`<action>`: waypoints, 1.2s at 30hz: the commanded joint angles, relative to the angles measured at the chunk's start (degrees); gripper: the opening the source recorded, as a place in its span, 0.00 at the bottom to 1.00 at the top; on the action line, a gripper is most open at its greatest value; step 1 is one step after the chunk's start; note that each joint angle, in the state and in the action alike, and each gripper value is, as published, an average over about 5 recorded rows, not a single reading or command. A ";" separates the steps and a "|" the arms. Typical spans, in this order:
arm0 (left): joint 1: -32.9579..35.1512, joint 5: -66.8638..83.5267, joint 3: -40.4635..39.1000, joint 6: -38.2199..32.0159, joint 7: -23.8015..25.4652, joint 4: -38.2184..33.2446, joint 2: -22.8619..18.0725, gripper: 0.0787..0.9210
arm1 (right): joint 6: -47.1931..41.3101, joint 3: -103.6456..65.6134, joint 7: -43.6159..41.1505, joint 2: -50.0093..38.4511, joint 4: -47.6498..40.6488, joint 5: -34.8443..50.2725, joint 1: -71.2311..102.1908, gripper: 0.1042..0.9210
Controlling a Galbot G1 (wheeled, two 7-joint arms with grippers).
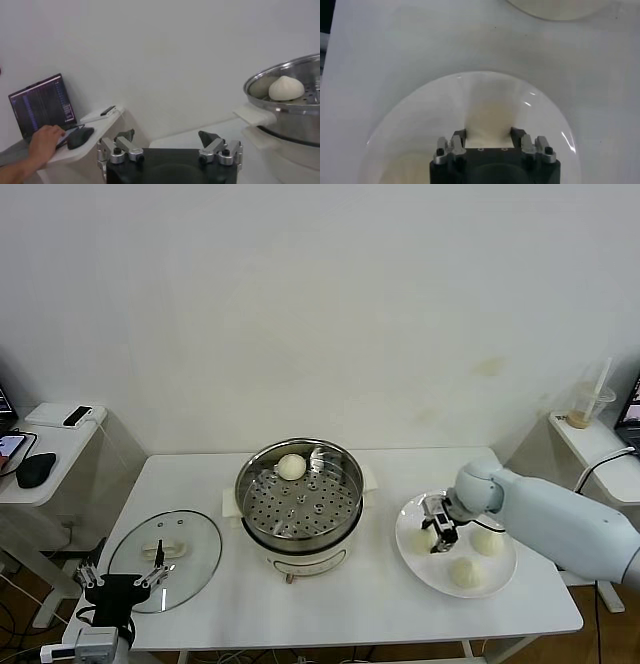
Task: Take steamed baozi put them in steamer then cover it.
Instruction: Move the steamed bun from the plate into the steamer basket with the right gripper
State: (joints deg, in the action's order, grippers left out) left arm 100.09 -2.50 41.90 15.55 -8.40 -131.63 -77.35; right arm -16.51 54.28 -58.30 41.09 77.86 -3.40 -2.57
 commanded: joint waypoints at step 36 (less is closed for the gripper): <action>-1.04 -0.13 0.12 -0.03 0.07 -0.68 0.46 0.88 | -13.83 13.06 8.52 31.39 -2.44 34.04 -29.91 0.58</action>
State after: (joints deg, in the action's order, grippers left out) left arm 99.13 -2.59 41.78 15.52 -8.34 -132.34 -76.94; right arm -28.04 66.63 -52.15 60.52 80.17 25.11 -31.98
